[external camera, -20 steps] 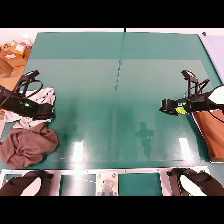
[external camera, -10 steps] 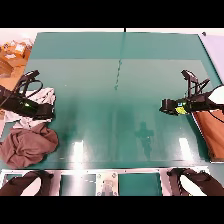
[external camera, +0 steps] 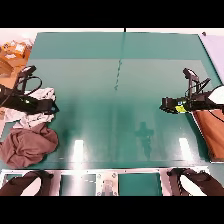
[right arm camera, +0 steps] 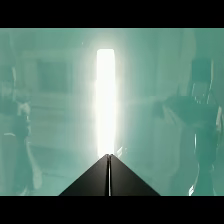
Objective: Fold the shirts.
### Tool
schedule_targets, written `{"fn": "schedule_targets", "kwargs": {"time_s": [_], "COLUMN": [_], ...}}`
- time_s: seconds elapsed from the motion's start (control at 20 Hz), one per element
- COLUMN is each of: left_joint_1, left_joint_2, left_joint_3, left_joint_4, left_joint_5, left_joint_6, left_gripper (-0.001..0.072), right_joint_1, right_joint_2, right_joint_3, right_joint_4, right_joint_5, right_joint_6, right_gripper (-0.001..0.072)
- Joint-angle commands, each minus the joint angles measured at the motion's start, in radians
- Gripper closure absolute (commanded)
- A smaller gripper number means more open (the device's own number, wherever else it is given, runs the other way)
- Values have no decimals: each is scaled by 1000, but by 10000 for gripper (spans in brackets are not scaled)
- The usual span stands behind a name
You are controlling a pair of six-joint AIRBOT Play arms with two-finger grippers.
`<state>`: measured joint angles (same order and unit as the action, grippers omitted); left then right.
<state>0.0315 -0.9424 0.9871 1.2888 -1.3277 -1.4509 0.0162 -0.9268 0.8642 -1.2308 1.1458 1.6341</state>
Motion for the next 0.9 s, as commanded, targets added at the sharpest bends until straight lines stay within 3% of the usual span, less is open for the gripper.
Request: {"fn": "schedule_targets", "kwargs": {"time_s": [0.0, 0.15, 0.4, 0.55, 0.6, 0.65, 0.7, 0.85], "left_joint_1": [9, 87, 108, 108, 108, 108, 108, 92], "left_joint_2": [-8, -103, -402, -493, -497, -495, -494, -475], "left_joint_3": [0, 0, 0, 0, 1, 11, 37, 202], "left_joint_4": [314, 341, 300, 301, 301, 301, 301, 274], "left_joint_5": [231, 374, 395, 421, 420, 410, 377, 232], "left_joint_6": [-85, -89, -33, -35, -44, -42, -34, -41], "left_gripper": [-13, -13, -13, -13, 193, 582, 687, 689], "right_joint_1": [1, 1, 1, 1, 1, 1, 1, 0], "right_joint_2": [0, 0, 0, 0, 0, 0, 0, 0], "right_joint_3": [0, 0, 0, 0, 0, 0, 0, 0], "right_joint_4": [2, 4, 3, 4, 3, 3, 3, 3], "right_joint_5": [-40, -107, -147, -147, -147, -147, -147, -147], "right_joint_6": [1, 1, 0, 1, 1, 1, 1, 0], "right_gripper": [703, 702, 701, 701, 702, 702, 701, 701]}}
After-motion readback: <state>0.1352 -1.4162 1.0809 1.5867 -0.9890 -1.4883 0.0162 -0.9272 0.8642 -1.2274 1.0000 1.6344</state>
